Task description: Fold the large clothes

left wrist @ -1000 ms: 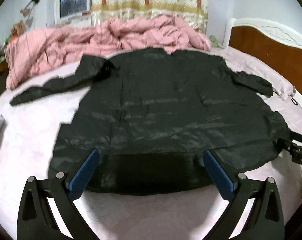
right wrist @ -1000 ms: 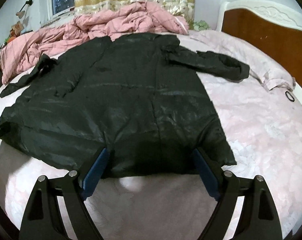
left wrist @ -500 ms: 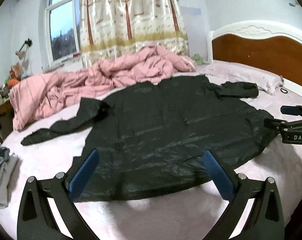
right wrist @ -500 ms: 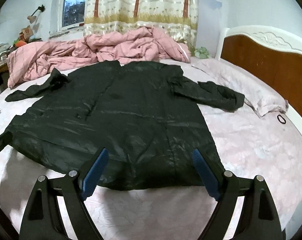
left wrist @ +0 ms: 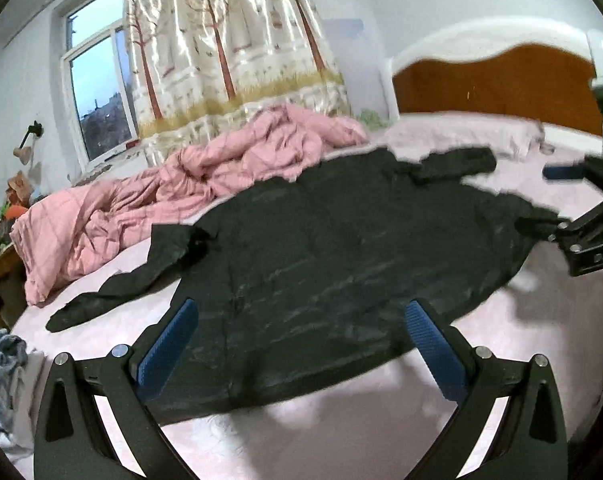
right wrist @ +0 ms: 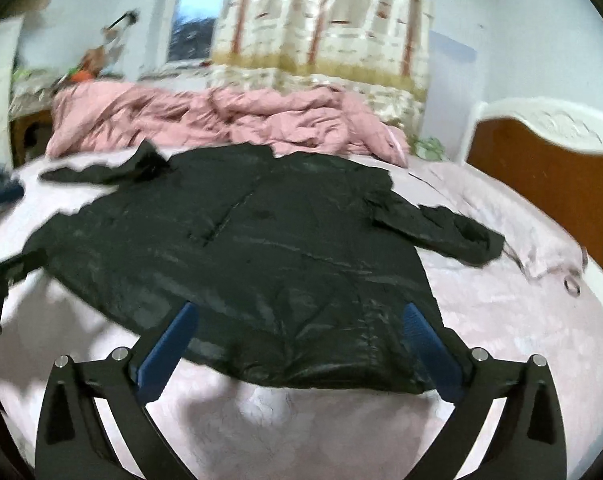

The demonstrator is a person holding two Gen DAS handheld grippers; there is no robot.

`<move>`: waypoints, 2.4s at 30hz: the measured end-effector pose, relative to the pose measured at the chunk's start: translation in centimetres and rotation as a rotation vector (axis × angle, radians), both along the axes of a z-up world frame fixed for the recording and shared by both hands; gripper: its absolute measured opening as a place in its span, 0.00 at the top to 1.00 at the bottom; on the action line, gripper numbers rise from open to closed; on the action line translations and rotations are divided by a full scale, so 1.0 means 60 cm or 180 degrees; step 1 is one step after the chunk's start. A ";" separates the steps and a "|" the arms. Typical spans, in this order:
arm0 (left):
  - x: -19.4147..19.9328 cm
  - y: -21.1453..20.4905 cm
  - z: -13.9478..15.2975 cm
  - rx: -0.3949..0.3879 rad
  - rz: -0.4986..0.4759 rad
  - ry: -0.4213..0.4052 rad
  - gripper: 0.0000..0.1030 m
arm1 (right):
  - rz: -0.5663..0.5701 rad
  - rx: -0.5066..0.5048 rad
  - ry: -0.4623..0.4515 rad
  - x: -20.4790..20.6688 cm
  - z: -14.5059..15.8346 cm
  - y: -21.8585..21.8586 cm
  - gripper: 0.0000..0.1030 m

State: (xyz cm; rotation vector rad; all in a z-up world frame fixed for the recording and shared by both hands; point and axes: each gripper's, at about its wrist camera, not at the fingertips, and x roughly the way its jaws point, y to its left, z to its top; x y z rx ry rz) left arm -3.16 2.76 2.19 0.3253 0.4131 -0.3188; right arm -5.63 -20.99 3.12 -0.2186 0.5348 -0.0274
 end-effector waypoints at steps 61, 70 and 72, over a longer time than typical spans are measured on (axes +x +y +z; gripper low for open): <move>-0.026 0.102 0.023 -0.0374 0.0611 0.0784 0.36 | -0.0979 -0.0056 0.0484 -0.061 0.013 -0.084 0.23; 0.193 0.100 0.037 -0.0482 0.0993 0.0650 0.22 | -0.1017 0.0029 0.0322 0.131 0.051 -0.126 0.15; 0.214 0.112 0.029 -0.0707 0.0784 0.0717 0.22 | -0.0996 0.0109 0.0537 0.171 0.036 -0.141 0.15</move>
